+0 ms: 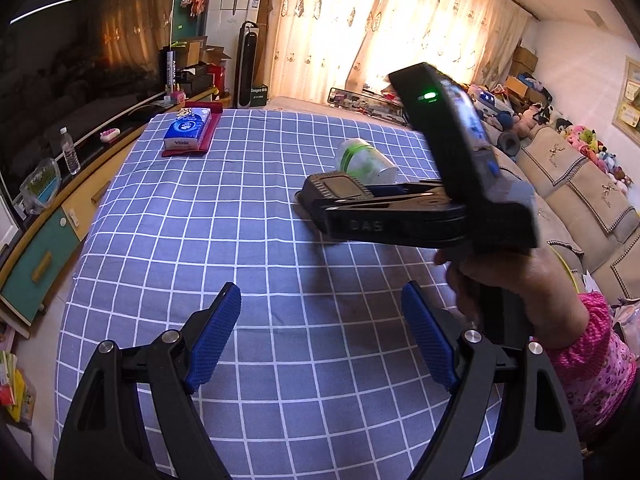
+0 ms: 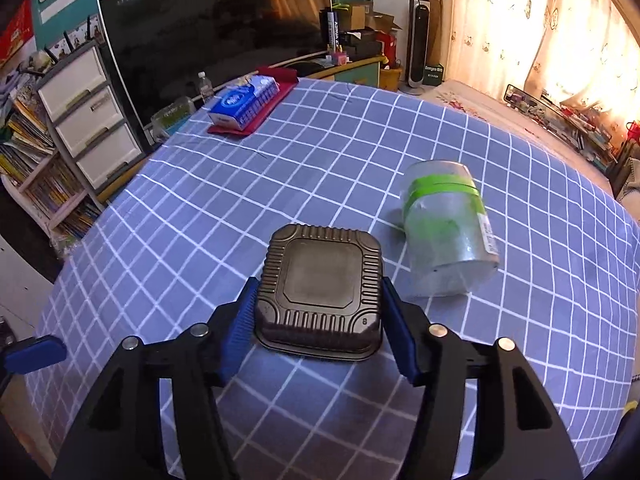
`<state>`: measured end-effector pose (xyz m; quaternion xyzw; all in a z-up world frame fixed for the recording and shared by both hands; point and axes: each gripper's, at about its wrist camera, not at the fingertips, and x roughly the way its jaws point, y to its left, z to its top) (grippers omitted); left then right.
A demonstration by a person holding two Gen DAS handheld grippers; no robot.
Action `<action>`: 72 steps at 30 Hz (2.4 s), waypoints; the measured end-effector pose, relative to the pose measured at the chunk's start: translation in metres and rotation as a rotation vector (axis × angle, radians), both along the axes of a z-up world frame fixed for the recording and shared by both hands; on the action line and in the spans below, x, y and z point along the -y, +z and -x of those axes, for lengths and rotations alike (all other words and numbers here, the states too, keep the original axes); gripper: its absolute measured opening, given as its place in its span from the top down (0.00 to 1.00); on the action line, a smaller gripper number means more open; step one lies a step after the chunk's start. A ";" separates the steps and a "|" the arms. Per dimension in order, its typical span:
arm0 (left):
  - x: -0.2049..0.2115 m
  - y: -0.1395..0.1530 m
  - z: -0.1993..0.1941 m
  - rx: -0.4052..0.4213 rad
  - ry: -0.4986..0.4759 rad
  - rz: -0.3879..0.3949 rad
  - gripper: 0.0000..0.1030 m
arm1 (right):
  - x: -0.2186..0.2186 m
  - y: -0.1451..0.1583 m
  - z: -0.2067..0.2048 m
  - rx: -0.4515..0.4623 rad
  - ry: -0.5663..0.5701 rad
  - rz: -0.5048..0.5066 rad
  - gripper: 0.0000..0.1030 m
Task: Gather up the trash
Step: 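Carry the brown container with the right gripper into the bin and release, then reach the left gripper to the clear green-banded plastic cup and grasp it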
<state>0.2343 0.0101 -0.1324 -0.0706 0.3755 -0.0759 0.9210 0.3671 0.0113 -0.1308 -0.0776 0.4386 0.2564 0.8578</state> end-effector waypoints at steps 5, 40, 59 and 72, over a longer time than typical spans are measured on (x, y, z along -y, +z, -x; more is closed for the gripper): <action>0.000 0.003 0.001 0.004 0.000 -0.006 0.21 | 0.030 0.023 0.023 0.019 -0.022 -0.051 0.45; 0.115 -0.011 -0.118 -0.095 -0.081 -0.062 0.20 | 0.430 -0.065 0.110 -0.093 -1.007 0.036 0.34; 0.106 -0.038 -0.229 -0.138 0.163 -0.068 0.17 | 0.432 -0.031 0.137 -0.001 -1.015 -0.057 0.29; 0.117 -0.054 -0.235 -0.133 0.123 -0.096 0.43 | 0.409 -0.032 0.124 -0.010 -0.956 -0.068 0.28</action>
